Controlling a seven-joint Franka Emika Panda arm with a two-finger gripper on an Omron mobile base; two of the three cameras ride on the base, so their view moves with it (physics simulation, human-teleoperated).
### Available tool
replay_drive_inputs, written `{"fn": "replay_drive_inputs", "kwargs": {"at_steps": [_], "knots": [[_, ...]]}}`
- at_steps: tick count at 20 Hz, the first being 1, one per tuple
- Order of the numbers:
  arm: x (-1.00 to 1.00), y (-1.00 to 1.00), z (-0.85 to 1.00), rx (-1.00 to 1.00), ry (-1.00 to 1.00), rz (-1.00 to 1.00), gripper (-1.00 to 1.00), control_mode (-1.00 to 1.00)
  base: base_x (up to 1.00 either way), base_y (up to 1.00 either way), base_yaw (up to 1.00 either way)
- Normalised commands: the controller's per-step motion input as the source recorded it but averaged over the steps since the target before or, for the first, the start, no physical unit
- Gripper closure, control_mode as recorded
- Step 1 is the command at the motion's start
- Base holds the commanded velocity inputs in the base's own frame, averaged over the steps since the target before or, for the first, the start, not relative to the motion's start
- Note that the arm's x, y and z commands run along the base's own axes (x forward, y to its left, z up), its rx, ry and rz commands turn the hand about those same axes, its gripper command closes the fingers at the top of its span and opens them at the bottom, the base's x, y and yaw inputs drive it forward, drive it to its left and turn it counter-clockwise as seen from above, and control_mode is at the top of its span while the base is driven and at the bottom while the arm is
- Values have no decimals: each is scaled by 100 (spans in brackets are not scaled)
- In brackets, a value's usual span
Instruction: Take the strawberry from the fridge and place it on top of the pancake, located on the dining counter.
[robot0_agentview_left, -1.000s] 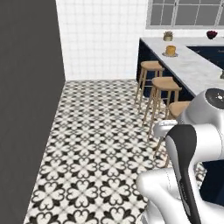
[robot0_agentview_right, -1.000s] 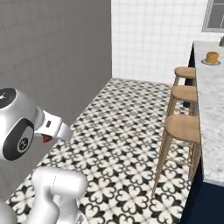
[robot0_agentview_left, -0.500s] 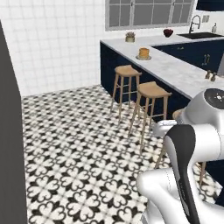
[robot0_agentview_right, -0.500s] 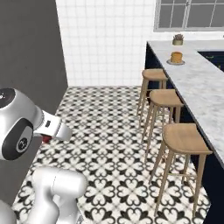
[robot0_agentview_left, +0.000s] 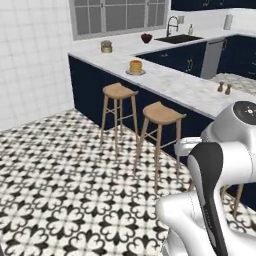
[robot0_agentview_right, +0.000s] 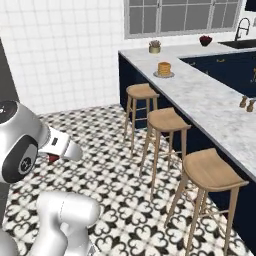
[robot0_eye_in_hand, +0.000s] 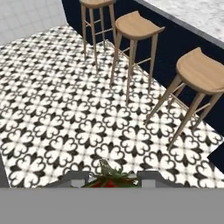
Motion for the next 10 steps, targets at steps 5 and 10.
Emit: {"fn": "replay_drive_inputs", "kwargs": {"at_steps": [5,10], "knots": [[0,0,0,0,0,0,100,100,100,91,-47],[0,0,0,0,0,0,100,100,100,98,-49]]}}
